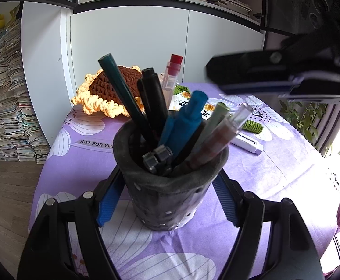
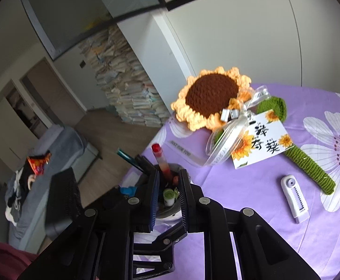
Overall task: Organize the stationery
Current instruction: 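Move the right gripper to the white correction-tape dispenser and grasp it, then lift the correction-tape dispenser toward the gray cup with the right gripper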
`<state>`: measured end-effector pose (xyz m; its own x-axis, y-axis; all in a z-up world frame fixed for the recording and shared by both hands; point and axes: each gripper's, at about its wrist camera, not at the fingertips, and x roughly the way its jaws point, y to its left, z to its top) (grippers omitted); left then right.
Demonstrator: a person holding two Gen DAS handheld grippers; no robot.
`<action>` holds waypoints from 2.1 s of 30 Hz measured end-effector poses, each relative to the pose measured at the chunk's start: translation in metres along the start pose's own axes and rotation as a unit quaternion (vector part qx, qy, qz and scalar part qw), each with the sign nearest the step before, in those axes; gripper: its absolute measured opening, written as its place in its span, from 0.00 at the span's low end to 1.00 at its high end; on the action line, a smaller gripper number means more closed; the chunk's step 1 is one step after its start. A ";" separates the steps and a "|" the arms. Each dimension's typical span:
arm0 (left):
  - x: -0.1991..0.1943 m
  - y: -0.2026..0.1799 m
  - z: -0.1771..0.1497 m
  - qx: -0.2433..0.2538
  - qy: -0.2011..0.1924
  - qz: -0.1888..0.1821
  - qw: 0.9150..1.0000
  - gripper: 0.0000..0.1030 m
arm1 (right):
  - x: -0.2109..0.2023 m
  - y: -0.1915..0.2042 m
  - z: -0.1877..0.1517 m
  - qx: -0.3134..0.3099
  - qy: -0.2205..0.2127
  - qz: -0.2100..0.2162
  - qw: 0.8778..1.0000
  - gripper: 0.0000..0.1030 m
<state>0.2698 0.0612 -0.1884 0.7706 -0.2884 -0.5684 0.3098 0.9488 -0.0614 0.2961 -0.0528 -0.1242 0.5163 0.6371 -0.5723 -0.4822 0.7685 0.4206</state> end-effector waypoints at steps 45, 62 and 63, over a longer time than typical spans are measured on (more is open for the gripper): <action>0.005 0.001 0.006 -0.002 0.010 -0.002 1.000 0.75 | 0.066 -0.110 -0.005 -0.069 0.210 -0.246 0.944 0.55; 0.005 0.002 0.005 -0.001 0.009 -0.003 1.000 0.75 | 0.034 -0.100 -0.005 -0.042 0.181 -0.227 0.956 0.26; 0.005 0.002 0.005 0.000 0.009 -0.002 1.000 0.75 | 0.031 -0.098 -0.006 -0.041 0.182 -0.225 0.956 0.26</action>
<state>0.2772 0.0608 -0.1870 0.7590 -0.2906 -0.5826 0.3130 0.9475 -0.0649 0.3550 -0.1093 -0.1875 0.4110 0.1677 -0.8961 -0.3305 0.9435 0.0250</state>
